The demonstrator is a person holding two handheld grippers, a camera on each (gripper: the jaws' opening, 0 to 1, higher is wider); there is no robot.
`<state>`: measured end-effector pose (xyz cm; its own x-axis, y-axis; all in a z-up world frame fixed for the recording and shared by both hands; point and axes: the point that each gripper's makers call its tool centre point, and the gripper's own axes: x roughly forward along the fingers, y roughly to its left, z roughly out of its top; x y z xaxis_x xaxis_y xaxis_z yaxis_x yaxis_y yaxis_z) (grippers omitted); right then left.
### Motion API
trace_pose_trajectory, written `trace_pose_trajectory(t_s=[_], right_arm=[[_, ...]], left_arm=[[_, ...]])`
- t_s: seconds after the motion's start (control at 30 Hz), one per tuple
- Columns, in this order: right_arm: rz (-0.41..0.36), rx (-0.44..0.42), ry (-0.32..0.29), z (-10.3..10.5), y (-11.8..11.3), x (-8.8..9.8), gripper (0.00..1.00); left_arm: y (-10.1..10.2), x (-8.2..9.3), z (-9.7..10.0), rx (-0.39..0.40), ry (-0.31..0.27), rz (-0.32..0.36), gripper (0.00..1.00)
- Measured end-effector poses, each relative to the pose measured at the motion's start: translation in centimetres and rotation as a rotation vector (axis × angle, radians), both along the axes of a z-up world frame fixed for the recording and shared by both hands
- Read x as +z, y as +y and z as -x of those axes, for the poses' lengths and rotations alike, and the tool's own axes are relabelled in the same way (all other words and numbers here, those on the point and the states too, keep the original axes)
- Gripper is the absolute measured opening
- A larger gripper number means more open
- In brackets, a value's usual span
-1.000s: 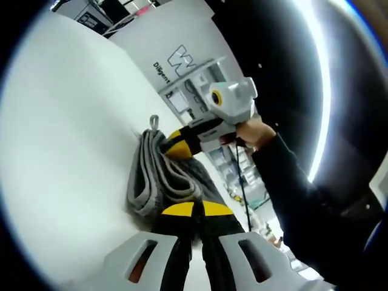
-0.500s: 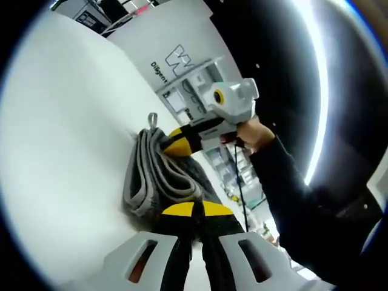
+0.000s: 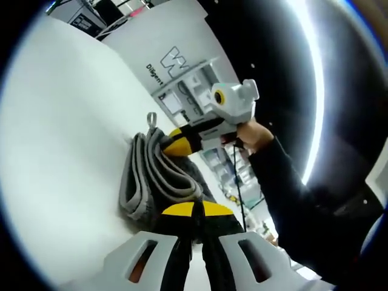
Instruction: Open the folded towel by lifting each exposed corner and separating the folded layers until the towel lies flat within the target outline without major curled edges
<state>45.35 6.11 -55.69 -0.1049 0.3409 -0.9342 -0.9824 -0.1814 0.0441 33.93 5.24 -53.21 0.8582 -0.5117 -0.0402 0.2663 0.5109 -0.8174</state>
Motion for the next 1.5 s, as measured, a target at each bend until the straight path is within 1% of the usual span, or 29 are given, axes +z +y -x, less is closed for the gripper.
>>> trace_pose_trajectory(t_s=[0.17,0.4,0.5,0.63,0.83,1.13,1.2,1.23,1.33,1.43,1.5], right_arm=[[-0.028,-0.011,0.003,-0.2,0.0,0.6,0.05],[-0.039,-0.016,0.002,-0.2,0.1,0.7,0.05],[-0.059,-0.029,0.006,-0.4,0.3,1.1,0.05],[-0.084,-0.036,0.004,-0.4,0.4,1.8,0.05],[-0.103,-0.047,-0.002,-0.5,0.4,2.2,0.05],[-0.156,-0.077,-0.025,-0.4,-0.1,4.0,0.05],[-0.165,-0.079,-0.016,-0.4,-0.2,4.3,0.05],[-0.172,-0.094,-0.007,-0.5,-0.2,4.4,0.05],[-0.180,-0.112,0.002,-0.8,-0.3,4.6,0.05],[-0.187,-0.124,-0.009,-1.3,-0.2,4.7,0.05],[-0.192,-0.127,-0.015,-1.3,-0.2,4.8,0.04]], left_arm=[[0.1,0.3,-0.1,-0.001,-0.009,0.002,0.00],[0.0,0.6,-0.1,-0.005,-0.016,0.007,0.00],[0.3,1.1,0.0,0.015,-0.045,-0.013,0.00],[0.3,1.4,-0.1,0.012,-0.053,-0.008,0.00],[0.0,1.6,0.1,0.004,-0.057,-0.002,0.00],[-0.7,3.1,0.4,-0.012,-0.103,-0.021,0.00],[-0.8,3.3,0.4,-0.017,-0.115,-0.020,0.00],[-1.0,3.4,0.4,-0.021,-0.118,-0.020,0.00],[-1.0,3.6,0.4,-0.024,-0.130,-0.026,0.00],[-0.9,3.6,0.3,-0.024,-0.135,-0.024,0.00],[-0.9,3.8,0.3,-0.026,-0.140,-0.020,0.00]])
